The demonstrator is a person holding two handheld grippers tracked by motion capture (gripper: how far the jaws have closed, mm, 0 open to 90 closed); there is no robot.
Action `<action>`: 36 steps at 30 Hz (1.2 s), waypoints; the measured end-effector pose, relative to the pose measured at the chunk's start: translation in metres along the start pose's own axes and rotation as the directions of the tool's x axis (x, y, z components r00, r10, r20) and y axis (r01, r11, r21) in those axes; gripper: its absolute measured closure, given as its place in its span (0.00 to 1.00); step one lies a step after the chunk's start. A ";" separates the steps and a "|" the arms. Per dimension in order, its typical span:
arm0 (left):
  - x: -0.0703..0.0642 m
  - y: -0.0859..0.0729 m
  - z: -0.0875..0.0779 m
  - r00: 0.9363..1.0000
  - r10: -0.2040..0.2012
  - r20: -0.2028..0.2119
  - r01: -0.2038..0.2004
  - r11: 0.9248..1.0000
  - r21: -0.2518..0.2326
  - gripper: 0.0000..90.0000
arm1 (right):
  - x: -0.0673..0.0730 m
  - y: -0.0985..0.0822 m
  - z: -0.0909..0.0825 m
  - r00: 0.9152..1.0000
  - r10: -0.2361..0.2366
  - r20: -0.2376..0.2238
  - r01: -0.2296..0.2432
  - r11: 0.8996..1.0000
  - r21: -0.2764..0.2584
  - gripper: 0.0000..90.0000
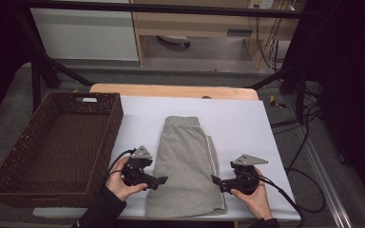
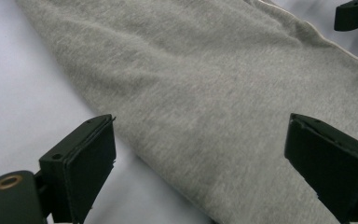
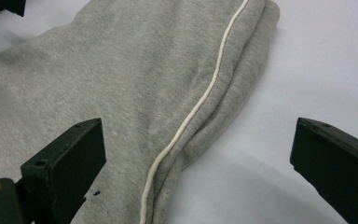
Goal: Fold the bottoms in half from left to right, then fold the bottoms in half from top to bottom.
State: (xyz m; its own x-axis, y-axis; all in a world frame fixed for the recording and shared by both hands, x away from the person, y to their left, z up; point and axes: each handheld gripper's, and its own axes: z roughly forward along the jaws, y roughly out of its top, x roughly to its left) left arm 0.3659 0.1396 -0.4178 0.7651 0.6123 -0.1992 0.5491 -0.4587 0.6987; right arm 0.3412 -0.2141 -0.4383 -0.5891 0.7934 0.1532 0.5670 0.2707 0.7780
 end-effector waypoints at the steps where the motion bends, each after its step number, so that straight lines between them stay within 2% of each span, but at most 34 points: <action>1: 0.000 0.001 0.000 1.000 0.001 0.000 -0.001 1.000 0.001 0.10 | 0.000 0.000 0.000 1.000 0.001 0.000 -0.001 1.000 -0.001 0.04; 19: 0.004 0.030 0.007 1.000 0.007 -0.008 -0.007 1.000 -0.013 0.10 | 0.001 0.000 -0.002 1.000 0.005 -0.008 -0.005 1.000 -0.002 0.04; 36: 0.022 0.049 0.016 0.999 -0.006 -0.040 0.006 1.000 -0.003 0.10 | 0.002 -0.001 0.000 1.000 0.005 -0.014 -0.005 1.000 0.010 0.04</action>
State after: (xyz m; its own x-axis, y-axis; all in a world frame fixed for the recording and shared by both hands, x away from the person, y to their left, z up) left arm 0.4150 0.1196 -0.3988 0.7477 0.6402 -0.1763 0.5528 -0.4529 0.6995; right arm 0.3391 -0.2127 -0.4387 -0.5944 0.7868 0.1659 0.5758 0.2725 0.7708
